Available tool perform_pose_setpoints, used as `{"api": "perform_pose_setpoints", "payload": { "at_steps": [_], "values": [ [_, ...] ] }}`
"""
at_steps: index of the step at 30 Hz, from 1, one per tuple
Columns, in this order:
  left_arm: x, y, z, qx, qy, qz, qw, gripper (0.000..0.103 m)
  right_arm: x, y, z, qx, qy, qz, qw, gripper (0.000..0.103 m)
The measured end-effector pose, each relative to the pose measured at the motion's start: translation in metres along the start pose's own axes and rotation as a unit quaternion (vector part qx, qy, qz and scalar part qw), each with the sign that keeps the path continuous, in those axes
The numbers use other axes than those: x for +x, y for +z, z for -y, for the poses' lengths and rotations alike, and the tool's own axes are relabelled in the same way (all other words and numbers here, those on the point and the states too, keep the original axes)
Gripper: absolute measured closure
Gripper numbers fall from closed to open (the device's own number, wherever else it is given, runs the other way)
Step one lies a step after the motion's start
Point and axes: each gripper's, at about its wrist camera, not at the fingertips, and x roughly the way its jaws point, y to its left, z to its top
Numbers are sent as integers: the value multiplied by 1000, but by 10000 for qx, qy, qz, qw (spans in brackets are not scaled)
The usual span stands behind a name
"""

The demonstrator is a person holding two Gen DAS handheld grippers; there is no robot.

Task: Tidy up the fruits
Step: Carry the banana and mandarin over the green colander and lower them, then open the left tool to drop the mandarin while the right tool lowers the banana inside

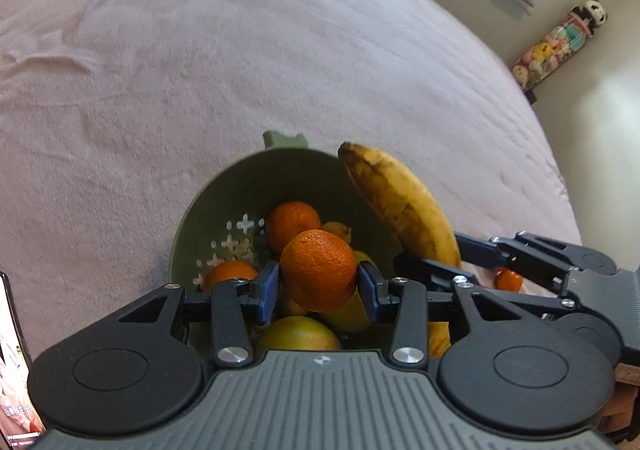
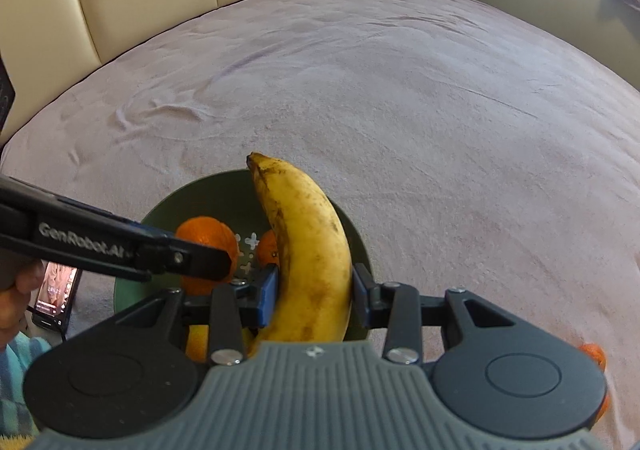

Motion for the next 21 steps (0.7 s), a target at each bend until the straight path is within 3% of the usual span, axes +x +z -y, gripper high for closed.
{"api": "perform_pose_setpoints", "payload": {
  "at_steps": [14, 21],
  "values": [
    [20, -6, -2, -75, 537, -447, 9975, 55, 16, -1, 3, -129, 90, -155, 9998, 67],
    [21, -7, -2, -62, 539, -494, 9973, 55, 22, -1, 0, -187, 63, -223, 9996, 67]
  ]
}}
